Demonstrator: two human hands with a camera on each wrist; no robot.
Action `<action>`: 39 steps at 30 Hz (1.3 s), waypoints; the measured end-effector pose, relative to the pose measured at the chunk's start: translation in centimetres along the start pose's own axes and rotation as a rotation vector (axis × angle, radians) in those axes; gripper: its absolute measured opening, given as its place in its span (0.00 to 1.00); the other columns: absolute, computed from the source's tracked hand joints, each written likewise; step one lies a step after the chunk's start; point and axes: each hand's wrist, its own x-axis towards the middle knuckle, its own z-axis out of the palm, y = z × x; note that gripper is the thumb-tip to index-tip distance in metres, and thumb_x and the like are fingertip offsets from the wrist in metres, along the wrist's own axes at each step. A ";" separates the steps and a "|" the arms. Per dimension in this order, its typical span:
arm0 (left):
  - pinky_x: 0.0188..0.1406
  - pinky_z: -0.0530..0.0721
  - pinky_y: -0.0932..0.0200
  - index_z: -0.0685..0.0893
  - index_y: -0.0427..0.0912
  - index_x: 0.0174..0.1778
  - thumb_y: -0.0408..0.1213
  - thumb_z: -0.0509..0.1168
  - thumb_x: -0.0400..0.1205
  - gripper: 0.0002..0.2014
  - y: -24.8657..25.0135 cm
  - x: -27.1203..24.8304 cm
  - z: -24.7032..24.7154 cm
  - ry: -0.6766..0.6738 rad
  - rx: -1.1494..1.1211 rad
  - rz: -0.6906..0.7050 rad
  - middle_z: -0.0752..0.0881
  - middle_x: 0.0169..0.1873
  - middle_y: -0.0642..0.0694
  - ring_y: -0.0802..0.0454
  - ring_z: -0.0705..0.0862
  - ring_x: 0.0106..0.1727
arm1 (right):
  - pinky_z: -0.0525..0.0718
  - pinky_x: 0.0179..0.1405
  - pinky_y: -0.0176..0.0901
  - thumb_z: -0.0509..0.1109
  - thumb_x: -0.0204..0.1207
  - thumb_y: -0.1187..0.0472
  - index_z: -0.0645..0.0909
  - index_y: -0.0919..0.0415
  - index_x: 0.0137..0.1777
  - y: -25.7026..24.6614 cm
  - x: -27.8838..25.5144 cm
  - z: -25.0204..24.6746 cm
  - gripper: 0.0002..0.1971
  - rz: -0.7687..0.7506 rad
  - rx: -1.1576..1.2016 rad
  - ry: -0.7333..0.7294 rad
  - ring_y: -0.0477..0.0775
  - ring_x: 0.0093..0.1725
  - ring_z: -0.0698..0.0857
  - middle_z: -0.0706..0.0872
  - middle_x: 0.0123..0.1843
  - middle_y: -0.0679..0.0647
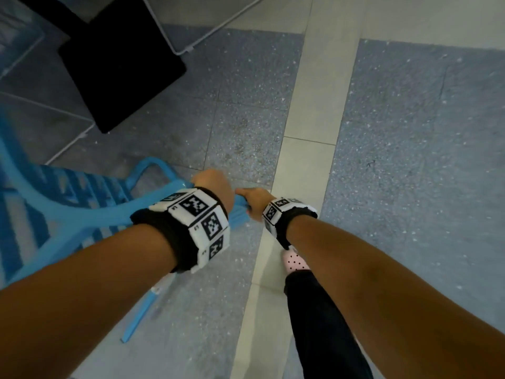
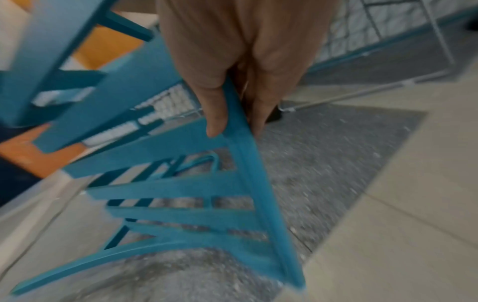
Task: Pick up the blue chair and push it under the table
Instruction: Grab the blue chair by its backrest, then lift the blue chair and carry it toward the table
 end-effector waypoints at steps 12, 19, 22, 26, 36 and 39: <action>0.41 0.78 0.59 0.80 0.46 0.65 0.36 0.56 0.86 0.14 -6.9 -32.9 15.9 0.193 -0.135 -0.187 0.88 0.59 0.46 0.44 0.84 0.63 | 0.84 0.52 0.50 0.71 0.69 0.60 0.82 0.65 0.60 -28.9 -18.8 6.1 0.19 -0.179 -0.123 -0.073 0.65 0.58 0.86 0.88 0.56 0.70; 0.53 0.83 0.53 0.78 0.52 0.67 0.45 0.61 0.82 0.16 -6.9 -45.9 29.2 0.433 -0.291 -0.363 0.89 0.55 0.46 0.44 0.86 0.57 | 0.76 0.39 0.48 0.67 0.70 0.57 0.83 0.62 0.49 -42.6 -26.0 10.1 0.11 -0.253 -0.511 0.095 0.67 0.53 0.85 0.81 0.41 0.64; 0.46 0.81 0.54 0.78 0.50 0.66 0.46 0.60 0.83 0.16 -5.6 -49.1 35.1 0.526 -0.379 -0.448 0.90 0.52 0.46 0.44 0.87 0.54 | 0.82 0.54 0.51 0.68 0.72 0.55 0.83 0.60 0.59 -46.9 -27.2 12.0 0.17 -0.297 -0.662 0.183 0.66 0.60 0.84 0.87 0.58 0.63; 0.38 0.83 0.56 0.83 0.44 0.57 0.51 0.65 0.79 0.16 -3.4 -51.6 41.5 0.676 -0.516 -0.567 0.91 0.45 0.43 0.44 0.89 0.47 | 0.82 0.55 0.52 0.67 0.72 0.61 0.83 0.52 0.58 -51.6 -27.5 14.5 0.15 -0.363 -0.783 0.235 0.65 0.60 0.84 0.88 0.59 0.59; 0.19 0.64 0.65 0.85 0.42 0.36 0.47 0.77 0.70 0.13 4.6 -53.4 53.7 0.753 -0.961 -1.005 0.88 0.21 0.43 0.44 0.87 0.19 | 0.77 0.62 0.54 0.69 0.73 0.55 0.80 0.58 0.58 -58.9 -23.6 16.9 0.15 -0.527 -0.904 0.237 0.64 0.61 0.82 0.85 0.60 0.61; 0.13 0.61 0.69 0.86 0.44 0.29 0.54 0.69 0.69 0.15 7.6 -53.4 56.3 0.760 -1.068 -1.163 0.85 0.13 0.45 0.47 0.82 0.10 | 0.73 0.65 0.54 0.67 0.76 0.56 0.80 0.56 0.60 -61.8 -22.5 18.7 0.14 -0.608 -1.040 0.169 0.65 0.61 0.81 0.85 0.58 0.62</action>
